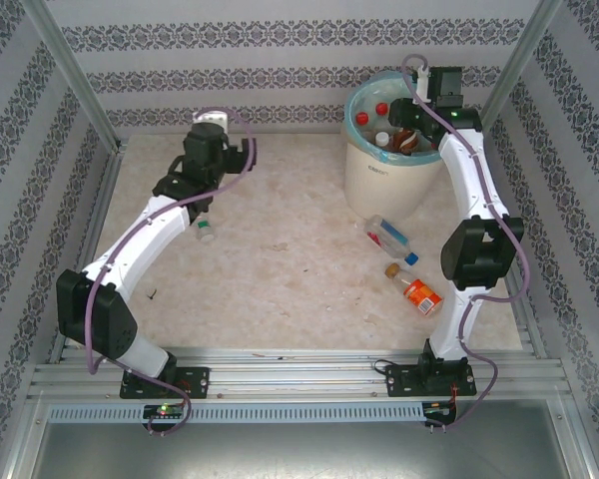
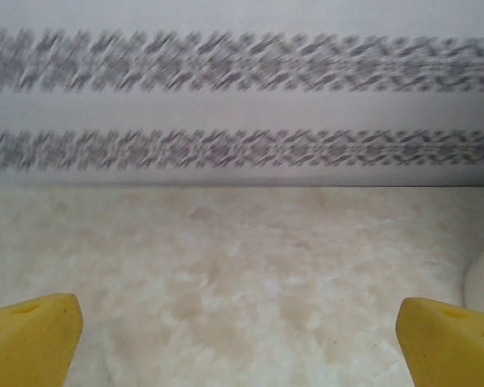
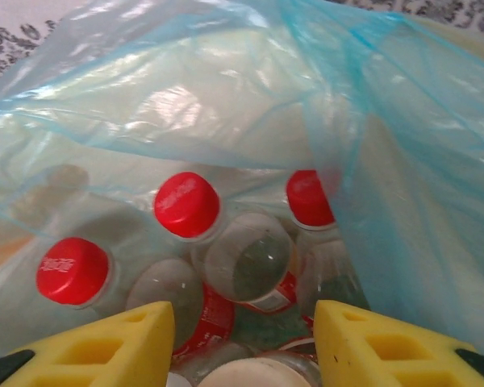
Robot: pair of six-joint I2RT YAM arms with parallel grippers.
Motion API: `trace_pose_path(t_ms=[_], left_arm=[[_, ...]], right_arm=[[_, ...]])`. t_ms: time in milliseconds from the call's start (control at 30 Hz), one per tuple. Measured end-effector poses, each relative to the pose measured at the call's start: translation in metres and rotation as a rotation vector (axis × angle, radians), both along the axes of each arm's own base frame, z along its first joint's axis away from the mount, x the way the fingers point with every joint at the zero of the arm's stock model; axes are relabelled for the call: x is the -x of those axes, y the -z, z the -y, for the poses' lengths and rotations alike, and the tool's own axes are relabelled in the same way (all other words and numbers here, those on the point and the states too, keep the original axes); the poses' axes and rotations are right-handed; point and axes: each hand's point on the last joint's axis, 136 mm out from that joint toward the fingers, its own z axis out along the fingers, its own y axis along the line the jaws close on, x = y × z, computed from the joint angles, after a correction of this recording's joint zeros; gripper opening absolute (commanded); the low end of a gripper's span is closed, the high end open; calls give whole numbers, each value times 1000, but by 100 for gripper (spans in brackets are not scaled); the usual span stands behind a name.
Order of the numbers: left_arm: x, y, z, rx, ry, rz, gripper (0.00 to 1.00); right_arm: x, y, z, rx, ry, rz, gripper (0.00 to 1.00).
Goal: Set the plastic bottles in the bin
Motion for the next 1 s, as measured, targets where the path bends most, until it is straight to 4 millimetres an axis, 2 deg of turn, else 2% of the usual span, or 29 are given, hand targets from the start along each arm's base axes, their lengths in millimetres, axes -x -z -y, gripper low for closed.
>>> trace_pose_path(t_ms=[167, 233, 400, 500, 567, 667, 800, 1000], left_arm=[[6, 41, -47, 89, -104, -113, 100], [10, 53, -63, 115, -140, -145, 100], [16, 72, -105, 178, -220, -195, 100], [16, 78, -126, 231, -256, -209, 100], [15, 87, -138, 266, -279, -228, 99], [10, 109, -144, 299, -290, -280, 98], [2, 141, -139, 337, -274, -359, 95], [-10, 176, -132, 375, -263, -451, 91]], right_arm=[[12, -8, -12, -18, -33, -18, 58], [20, -22, -25, -45, -70, -2, 60], [55, -83, -63, -156, -201, 94, 61], [79, -116, -73, -207, -253, 161, 61], [93, -127, -73, -220, -256, 184, 61], [107, -129, -72, -228, -252, 188, 62], [117, -114, -71, -233, -246, 165, 62], [126, -97, -71, -239, -240, 137, 62]])
